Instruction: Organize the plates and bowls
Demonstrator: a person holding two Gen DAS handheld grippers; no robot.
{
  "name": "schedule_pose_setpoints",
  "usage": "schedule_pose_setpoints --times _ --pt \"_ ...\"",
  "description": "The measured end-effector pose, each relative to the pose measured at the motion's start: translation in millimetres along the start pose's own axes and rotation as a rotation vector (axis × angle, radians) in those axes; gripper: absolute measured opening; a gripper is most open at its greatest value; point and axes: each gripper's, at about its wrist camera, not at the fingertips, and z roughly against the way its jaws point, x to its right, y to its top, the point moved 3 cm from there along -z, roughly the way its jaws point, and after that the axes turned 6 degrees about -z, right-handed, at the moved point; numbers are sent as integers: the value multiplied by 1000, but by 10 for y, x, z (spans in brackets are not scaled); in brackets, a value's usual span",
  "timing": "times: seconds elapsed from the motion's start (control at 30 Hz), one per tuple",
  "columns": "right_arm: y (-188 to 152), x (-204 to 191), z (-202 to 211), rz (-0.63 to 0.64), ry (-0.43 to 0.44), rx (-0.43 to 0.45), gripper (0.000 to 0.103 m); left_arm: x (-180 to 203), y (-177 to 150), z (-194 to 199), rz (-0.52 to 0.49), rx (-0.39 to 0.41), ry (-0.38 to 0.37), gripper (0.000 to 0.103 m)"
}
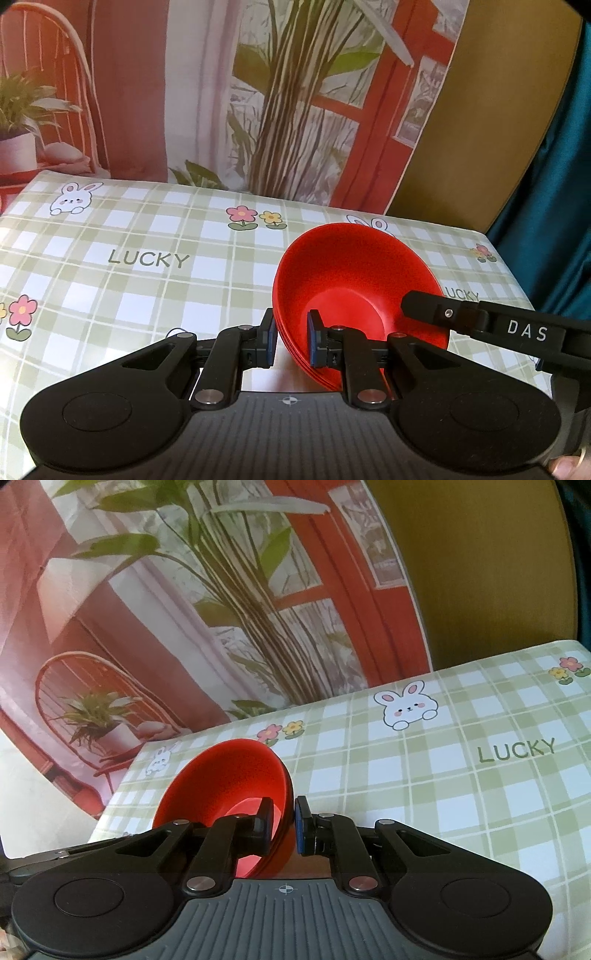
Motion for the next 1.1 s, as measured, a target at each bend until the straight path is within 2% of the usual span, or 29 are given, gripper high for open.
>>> schedule_pose_setpoints --times 0.43,1.1 --pt "-161 -78 271 25 13 18 12 40 -143 275 -16 24 10 18" --pt "-441 -185 594 68 -9 21 12 63 -392 580 -2 54 -18 18"
